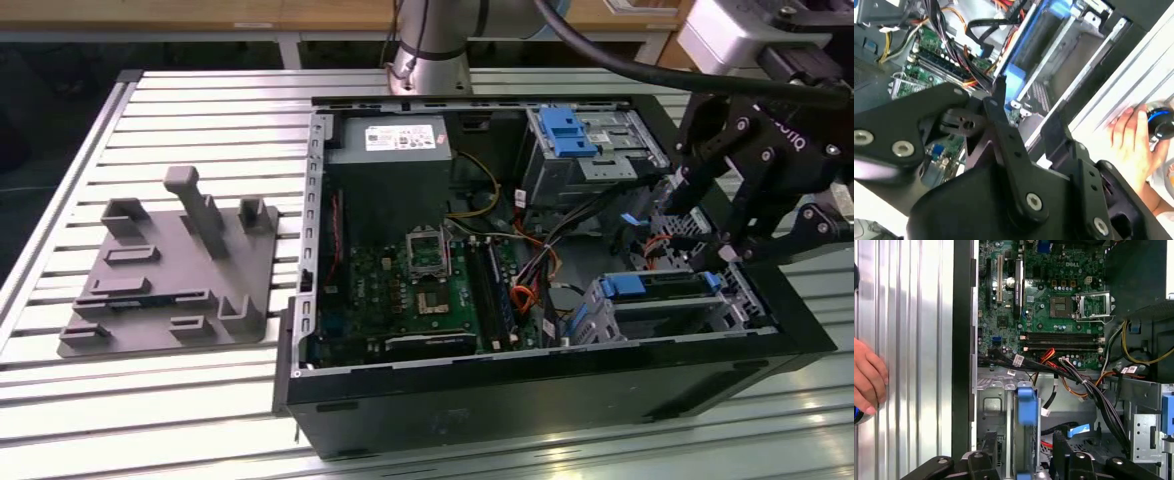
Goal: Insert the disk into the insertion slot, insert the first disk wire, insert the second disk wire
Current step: 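Insert the disk into the insertion slot, then insert the first disk wire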
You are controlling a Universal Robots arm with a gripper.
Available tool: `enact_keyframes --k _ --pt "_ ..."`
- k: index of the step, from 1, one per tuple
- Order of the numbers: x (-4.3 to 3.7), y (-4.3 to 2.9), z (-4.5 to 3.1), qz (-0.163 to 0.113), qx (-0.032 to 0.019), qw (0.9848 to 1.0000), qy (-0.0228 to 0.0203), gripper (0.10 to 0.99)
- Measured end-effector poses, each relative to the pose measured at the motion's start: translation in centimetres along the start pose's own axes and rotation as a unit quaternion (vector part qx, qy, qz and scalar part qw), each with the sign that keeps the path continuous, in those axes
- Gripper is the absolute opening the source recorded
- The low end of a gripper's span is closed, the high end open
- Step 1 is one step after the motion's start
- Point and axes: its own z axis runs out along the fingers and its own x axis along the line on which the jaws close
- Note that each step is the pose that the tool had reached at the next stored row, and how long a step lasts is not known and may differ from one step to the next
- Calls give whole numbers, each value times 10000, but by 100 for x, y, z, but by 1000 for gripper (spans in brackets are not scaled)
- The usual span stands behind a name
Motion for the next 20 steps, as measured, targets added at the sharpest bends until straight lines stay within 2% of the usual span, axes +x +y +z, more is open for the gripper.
enact_keyframes --k 18,19,20 --pt "1 0 9 0 0 10000 2 557" --pt "0 0 10 0 0 10000 26 557" --pt "-1 0 9 0 0 10000 84 557"
